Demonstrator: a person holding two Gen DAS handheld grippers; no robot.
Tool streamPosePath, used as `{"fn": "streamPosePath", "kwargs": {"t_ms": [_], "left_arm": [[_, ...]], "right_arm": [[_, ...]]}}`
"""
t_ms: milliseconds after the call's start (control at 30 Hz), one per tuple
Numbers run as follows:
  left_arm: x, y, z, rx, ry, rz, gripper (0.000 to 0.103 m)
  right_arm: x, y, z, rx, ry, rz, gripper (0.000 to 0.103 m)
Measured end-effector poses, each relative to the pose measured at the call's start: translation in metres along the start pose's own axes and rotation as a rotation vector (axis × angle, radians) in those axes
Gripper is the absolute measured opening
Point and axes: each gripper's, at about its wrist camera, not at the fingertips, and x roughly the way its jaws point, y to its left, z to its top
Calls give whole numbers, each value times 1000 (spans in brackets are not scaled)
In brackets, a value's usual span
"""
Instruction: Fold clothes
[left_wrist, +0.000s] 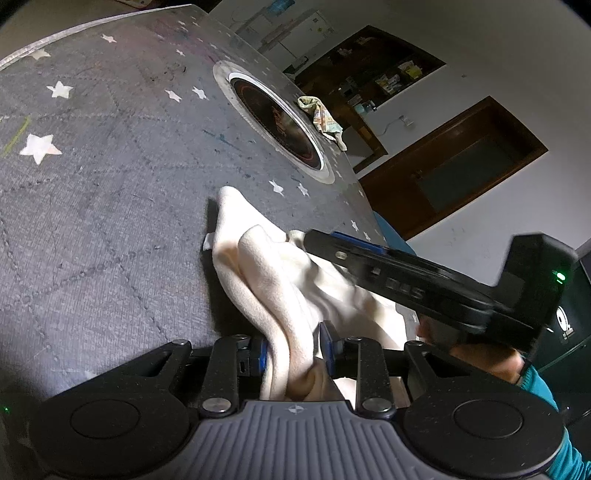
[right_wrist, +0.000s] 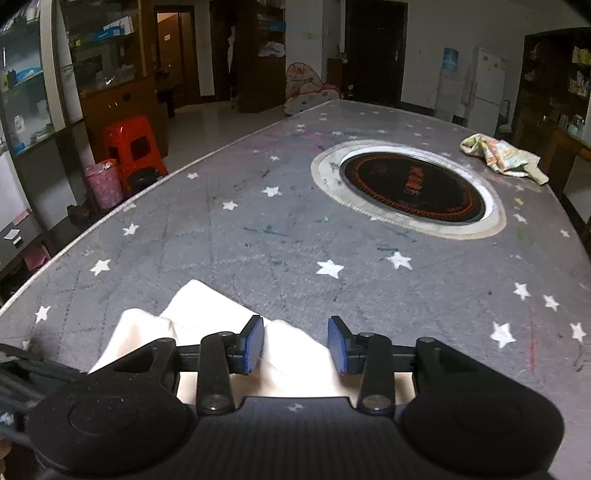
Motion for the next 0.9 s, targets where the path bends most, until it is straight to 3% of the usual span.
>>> {"fn": "streamPosePath", "kwargs": {"t_ms": [200, 467, 633, 900], "left_arm": [[1, 1, 3, -2, 11, -5, 29], [1, 0, 4, -10, 16, 1, 30], [3, -2, 5, -6, 19, 13, 30], [3, -7, 2, 11, 6, 37, 31]], "right_arm": [[-20, -3, -11, 4, 4, -24, 38], [-3, -10, -18, 59, 24, -25, 40], [-28, -19, -23, 74, -14, -37, 44], [-73, -61, -59, 174, -45, -139, 55]]}}
